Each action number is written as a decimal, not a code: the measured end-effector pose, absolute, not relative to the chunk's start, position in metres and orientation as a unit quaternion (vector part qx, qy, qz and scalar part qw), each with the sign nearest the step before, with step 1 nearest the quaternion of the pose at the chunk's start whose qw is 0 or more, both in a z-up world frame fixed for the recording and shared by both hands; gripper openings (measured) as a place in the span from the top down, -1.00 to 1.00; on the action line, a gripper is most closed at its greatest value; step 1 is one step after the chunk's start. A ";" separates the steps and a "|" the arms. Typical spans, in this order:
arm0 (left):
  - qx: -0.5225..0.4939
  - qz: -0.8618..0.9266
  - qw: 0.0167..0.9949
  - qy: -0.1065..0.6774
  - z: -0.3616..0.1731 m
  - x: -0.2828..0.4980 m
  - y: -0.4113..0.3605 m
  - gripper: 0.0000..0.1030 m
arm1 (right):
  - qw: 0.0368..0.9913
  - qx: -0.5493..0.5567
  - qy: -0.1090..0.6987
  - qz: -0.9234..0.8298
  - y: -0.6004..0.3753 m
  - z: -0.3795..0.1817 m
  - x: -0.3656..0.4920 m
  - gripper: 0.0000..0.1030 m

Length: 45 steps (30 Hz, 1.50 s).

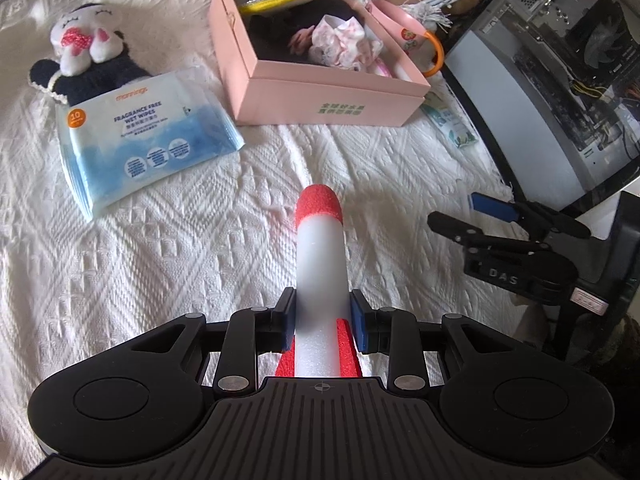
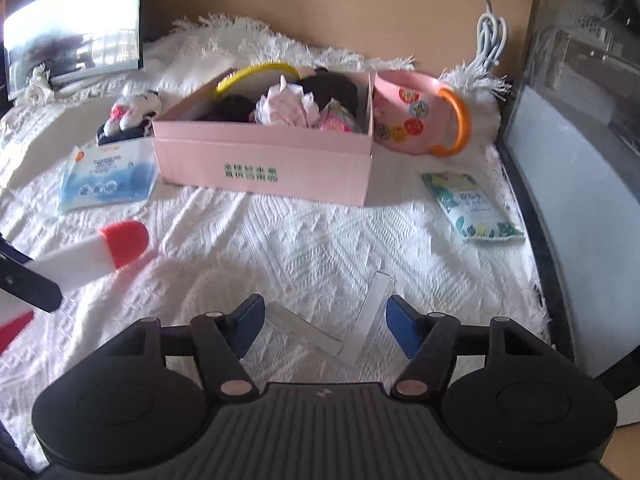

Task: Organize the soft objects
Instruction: 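Carry the rocket into the pink box with the left tool while the right tool drops the clear strip in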

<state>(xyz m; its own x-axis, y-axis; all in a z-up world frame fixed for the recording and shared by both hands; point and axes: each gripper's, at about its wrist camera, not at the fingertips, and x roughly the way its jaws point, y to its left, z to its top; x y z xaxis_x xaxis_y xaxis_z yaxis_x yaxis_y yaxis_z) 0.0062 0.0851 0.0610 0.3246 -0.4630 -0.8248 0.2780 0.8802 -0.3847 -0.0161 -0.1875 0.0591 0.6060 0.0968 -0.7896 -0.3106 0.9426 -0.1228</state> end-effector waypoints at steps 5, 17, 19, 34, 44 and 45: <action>-0.110 -0.252 0.819 0.503 0.084 0.024 0.082 0.38 | 0.900 -0.115 0.405 0.113 -0.187 0.085 -0.017 -0.31; -0.051 -0.289 0.876 0.382 0.142 0.186 0.032 0.38 | 0.918 -0.124 0.366 0.085 -0.175 0.129 0.016 -0.31; -0.014 -0.296 0.867 0.400 0.123 0.208 0.015 0.38 | 0.918 -0.128 0.368 0.077 -0.175 0.129 0.021 -0.31; -0.039 -0.267 0.885 0.380 0.112 0.231 0.039 0.21 | 0.913 -0.139 0.377 0.077 -0.171 0.120 0.042 -0.31; -0.164 -0.185 0.909 0.336 0.138 0.190 0.117 0.23 | 0.921 -0.091 0.358 0.122 -0.133 0.126 0.131 -0.31; -0.178 -0.174 0.906 0.342 0.132 0.182 0.125 0.23 | 0.918 -0.081 0.367 0.123 -0.129 0.119 0.147 -0.31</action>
<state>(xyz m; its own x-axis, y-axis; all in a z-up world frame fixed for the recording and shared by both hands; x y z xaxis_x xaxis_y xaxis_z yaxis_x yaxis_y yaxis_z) 0.1822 0.1253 0.1316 0.7058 -0.4363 -0.5581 0.1934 0.8766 -0.4407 0.1468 -0.1289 0.1193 0.6996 0.1671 -0.6947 -0.2865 0.9563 -0.0586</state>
